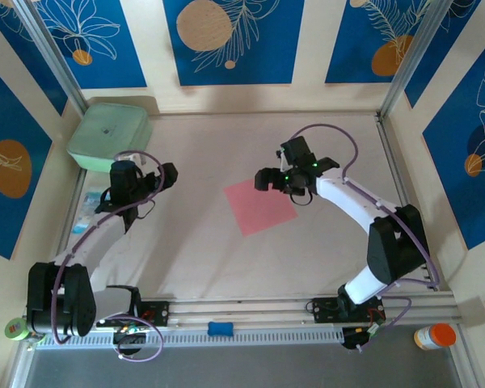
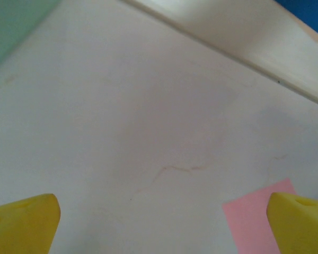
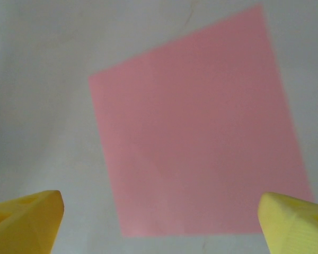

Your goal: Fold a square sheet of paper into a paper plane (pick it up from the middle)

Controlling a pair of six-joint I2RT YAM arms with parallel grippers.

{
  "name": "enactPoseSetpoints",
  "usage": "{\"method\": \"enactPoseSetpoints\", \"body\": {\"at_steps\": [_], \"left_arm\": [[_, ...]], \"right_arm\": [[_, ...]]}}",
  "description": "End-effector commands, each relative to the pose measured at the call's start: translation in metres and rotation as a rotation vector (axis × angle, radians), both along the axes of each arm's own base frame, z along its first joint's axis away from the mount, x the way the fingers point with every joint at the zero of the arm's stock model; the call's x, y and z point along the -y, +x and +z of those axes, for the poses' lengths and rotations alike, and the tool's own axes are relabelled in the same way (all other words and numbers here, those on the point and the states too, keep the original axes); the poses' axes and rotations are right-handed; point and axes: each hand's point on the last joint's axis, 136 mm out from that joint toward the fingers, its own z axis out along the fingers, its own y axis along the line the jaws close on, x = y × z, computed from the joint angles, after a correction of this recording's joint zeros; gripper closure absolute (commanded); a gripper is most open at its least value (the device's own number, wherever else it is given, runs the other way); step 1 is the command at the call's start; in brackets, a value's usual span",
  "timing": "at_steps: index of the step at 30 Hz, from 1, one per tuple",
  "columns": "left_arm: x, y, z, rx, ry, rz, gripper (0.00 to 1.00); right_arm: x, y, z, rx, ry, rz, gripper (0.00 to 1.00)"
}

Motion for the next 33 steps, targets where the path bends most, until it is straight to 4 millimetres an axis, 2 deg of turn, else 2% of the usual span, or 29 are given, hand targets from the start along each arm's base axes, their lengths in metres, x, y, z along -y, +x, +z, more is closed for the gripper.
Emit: {"method": "enactPoseSetpoints", "body": {"at_steps": [1,7,13,20,24,28,33], "left_arm": [[0.016,0.0,0.006,-0.015,-0.08,-0.055,0.01],[0.016,0.002,0.0,-0.028,-0.083,-0.044,0.01],[0.017,0.003,-0.007,-0.05,-0.096,-0.038,0.01],[0.022,0.003,-0.021,-0.093,-0.116,-0.046,0.01],[0.025,0.003,-0.026,-0.114,-0.129,-0.055,0.01],[0.03,0.003,-0.026,-0.123,-0.142,-0.071,0.01],[0.034,0.002,-0.031,-0.145,-0.149,-0.079,0.01]], "right_arm": [[-0.022,-0.043,-0.018,-0.165,0.035,0.073,0.07],[-0.047,-0.065,-0.048,-0.243,-0.014,0.103,0.09],[-0.049,-0.058,-0.066,-0.255,-0.084,0.074,0.11],[-0.026,-0.019,-0.08,-0.264,-0.066,-0.045,0.14],[-0.015,-0.007,-0.086,-0.285,-0.044,-0.087,0.15],[-0.007,-0.013,-0.094,-0.325,-0.047,-0.123,0.15],[0.001,-0.039,-0.108,-0.414,-0.096,-0.199,0.15]]}}
